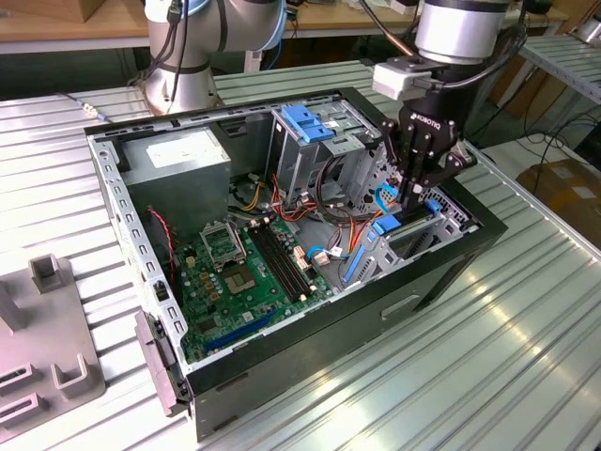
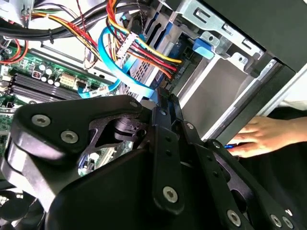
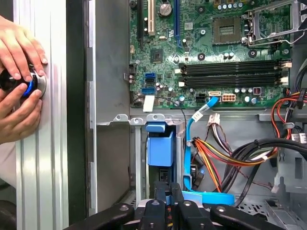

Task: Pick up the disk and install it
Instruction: 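Insert the second disk wire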

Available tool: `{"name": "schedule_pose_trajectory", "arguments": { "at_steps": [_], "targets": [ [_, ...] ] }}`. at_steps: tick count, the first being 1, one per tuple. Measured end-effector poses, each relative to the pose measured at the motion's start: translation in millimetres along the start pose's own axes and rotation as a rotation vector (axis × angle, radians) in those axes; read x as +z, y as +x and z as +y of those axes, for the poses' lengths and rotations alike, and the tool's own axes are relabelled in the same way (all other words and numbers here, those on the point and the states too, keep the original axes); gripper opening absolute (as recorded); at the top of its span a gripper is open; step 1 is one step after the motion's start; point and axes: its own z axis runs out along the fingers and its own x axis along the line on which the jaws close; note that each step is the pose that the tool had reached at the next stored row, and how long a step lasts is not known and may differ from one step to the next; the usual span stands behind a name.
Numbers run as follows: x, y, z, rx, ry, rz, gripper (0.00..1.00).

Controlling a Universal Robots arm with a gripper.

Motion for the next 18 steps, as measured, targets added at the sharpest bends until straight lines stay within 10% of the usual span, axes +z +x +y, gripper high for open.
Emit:
{"name": "schedule_pose_trajectory", "arguments": {
  "at_steps": [5,18],
  "targets": [
    [0.6,2.3,3.2,0.005,0.029,-0.0083,0.16],
    [0.6,2.3,3.2,0.007,0.0383,-0.0083,0.16]
  ]
}}
